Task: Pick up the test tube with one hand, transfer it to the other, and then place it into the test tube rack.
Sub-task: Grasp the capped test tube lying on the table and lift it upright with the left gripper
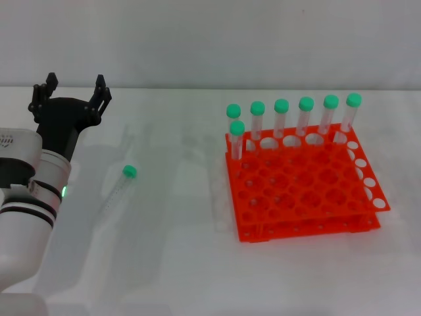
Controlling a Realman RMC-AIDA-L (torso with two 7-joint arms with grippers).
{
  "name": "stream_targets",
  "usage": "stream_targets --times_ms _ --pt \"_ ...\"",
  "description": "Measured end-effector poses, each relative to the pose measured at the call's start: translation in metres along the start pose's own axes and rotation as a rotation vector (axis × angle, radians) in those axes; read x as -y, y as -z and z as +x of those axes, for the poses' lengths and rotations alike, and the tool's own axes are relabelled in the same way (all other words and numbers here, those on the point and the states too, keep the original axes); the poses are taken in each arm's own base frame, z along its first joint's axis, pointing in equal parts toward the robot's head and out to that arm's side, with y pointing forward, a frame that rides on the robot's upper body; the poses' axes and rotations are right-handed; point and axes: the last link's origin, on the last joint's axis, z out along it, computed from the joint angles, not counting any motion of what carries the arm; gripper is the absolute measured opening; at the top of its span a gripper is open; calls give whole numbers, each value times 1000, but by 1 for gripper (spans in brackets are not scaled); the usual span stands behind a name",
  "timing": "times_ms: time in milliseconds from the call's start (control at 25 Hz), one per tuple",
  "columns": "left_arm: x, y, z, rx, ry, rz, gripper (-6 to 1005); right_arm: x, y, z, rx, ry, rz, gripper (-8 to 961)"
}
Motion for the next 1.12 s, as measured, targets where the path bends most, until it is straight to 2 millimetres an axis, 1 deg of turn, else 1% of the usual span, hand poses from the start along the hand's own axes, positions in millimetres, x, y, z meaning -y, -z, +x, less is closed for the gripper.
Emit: stream_targets --times_ms 440,680,840,880,920,960,1000,1120 --pt "0 1 -1 2 -1 -3 870 2 1 1 -2 -3 11 849" --pt "-7 -1 3 -13 25 -13 869 2 2 1 -1 -4 12 849" --pt "-16 -7 7 9 82 -24 869 2 3 2 -5 -5 14 849" --pt "-20 -14 8 50 127 -20 869 2 3 2 -6 -5 14 849" --pt "-20 -14 8 50 127 -20 869 2 3 2 -6 -5 14 849" --pt "-21 -21 8 95 162 -21 869 2 4 2 -7 -5 15 849" --pt "-22 -24 8 118 171 -27 868 3 4 2 -9 -5 15 849" --pt "-21 -35 14 209 207 -55 868 3 5 3 -13 -4 17 849"
